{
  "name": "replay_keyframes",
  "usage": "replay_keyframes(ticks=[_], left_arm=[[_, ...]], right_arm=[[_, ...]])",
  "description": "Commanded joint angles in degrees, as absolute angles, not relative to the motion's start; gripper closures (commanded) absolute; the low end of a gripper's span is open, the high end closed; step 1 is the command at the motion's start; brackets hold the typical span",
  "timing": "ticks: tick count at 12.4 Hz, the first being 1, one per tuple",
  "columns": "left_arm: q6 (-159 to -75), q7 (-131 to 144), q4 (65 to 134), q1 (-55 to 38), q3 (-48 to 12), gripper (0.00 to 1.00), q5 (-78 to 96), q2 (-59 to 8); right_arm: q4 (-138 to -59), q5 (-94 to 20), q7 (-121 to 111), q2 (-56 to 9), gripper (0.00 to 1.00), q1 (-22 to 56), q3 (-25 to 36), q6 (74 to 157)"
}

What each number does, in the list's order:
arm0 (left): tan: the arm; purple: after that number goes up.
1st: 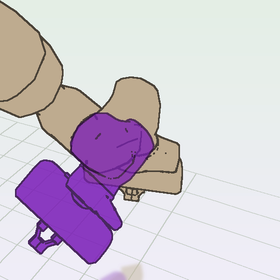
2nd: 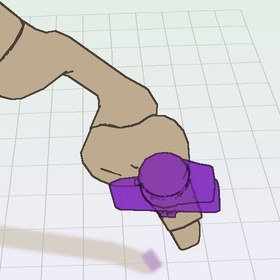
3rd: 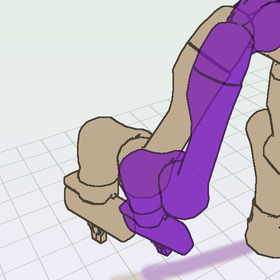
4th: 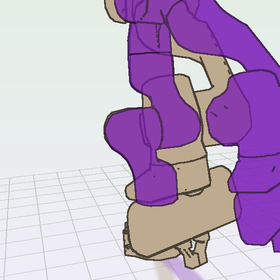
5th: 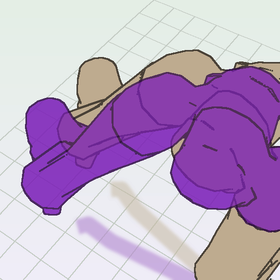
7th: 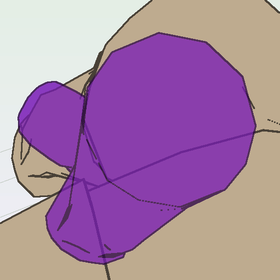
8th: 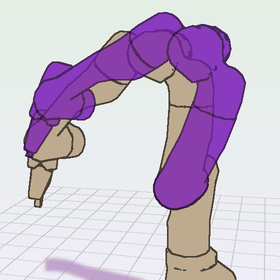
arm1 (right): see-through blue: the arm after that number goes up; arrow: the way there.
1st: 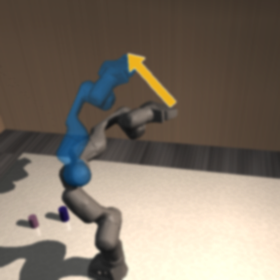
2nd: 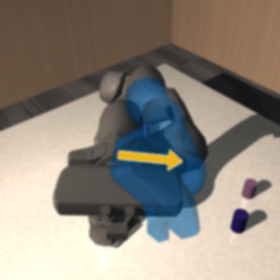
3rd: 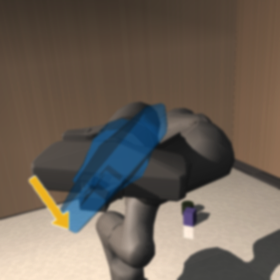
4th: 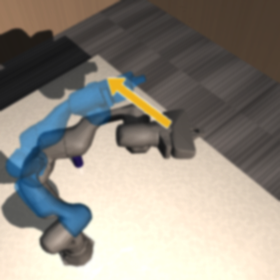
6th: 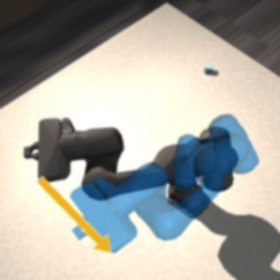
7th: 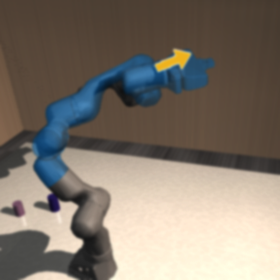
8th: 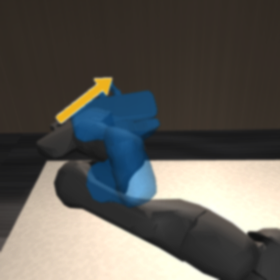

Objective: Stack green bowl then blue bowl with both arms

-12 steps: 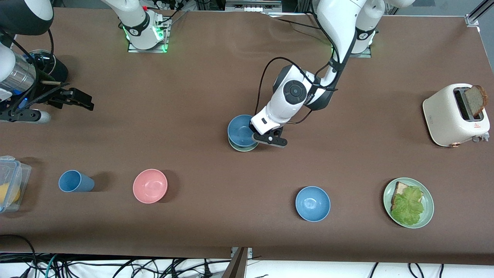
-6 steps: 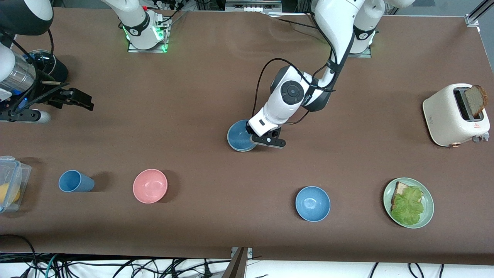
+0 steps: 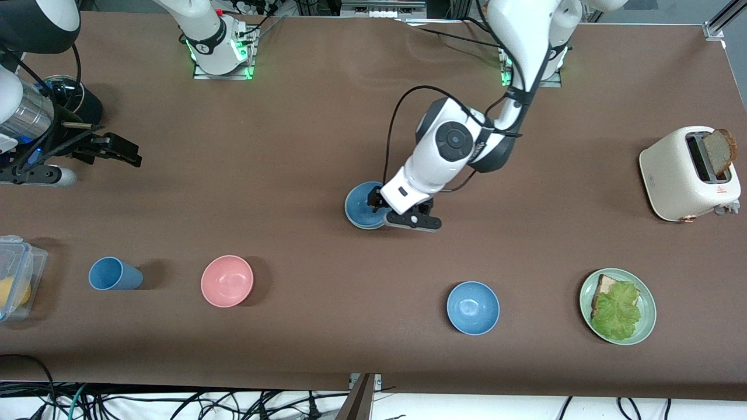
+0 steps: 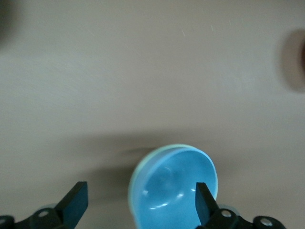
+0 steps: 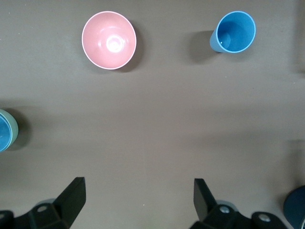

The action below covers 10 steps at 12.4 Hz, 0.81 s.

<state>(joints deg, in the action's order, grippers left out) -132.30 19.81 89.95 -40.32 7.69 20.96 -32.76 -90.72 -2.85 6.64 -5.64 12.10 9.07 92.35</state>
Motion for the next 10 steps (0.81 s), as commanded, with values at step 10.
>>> replay_keyframes(ticks=[10], left_arm=[[-93.3,8.6,86.7,-3.1,-3.9,0.00,4.9,-10.0]], right_arm=[[-90.5,-2.5,6.0,-5.4,0.00,12.0,8.9,92.2]])
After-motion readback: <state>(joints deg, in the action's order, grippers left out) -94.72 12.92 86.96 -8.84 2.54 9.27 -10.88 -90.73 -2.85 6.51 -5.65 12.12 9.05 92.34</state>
